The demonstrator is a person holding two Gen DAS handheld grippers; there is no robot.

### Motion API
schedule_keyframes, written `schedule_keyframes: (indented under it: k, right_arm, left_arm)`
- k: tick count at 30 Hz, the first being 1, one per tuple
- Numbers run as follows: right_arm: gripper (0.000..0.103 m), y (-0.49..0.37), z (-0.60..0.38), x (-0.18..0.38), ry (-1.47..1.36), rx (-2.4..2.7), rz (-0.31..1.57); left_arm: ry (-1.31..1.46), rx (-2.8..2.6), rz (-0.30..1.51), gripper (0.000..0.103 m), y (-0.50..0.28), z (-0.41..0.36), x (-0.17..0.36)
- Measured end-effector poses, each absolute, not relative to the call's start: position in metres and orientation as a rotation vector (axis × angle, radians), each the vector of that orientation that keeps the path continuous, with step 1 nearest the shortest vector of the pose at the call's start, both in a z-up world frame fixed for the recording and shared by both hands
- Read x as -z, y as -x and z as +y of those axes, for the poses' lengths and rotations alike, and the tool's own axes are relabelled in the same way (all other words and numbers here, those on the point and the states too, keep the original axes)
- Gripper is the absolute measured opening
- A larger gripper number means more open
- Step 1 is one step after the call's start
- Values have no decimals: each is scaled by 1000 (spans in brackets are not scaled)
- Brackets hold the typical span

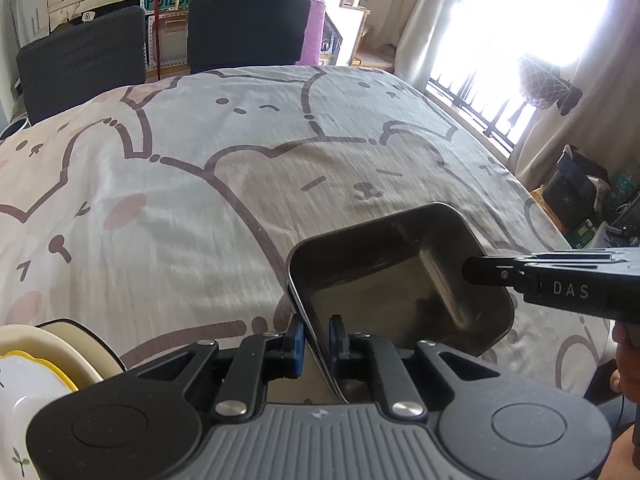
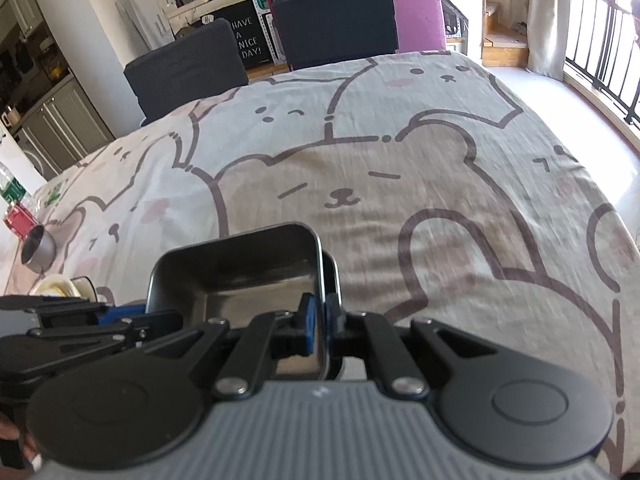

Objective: Organize plates and bowls
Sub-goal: 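Hold the tray with both tools and settle it beside the plate stack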

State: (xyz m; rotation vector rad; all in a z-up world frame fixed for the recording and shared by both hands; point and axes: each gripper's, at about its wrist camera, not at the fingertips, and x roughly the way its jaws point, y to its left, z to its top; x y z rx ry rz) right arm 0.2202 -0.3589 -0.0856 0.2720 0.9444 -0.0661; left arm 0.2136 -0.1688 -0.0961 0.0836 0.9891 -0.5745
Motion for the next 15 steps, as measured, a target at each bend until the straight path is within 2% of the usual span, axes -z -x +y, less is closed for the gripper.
schedule_keyframes:
  k: [15]
  right_arm:
    - [5,-226,-363,94,-267,63,970]
  left_arm:
    - [-68,581,993,12,-215,-168,97]
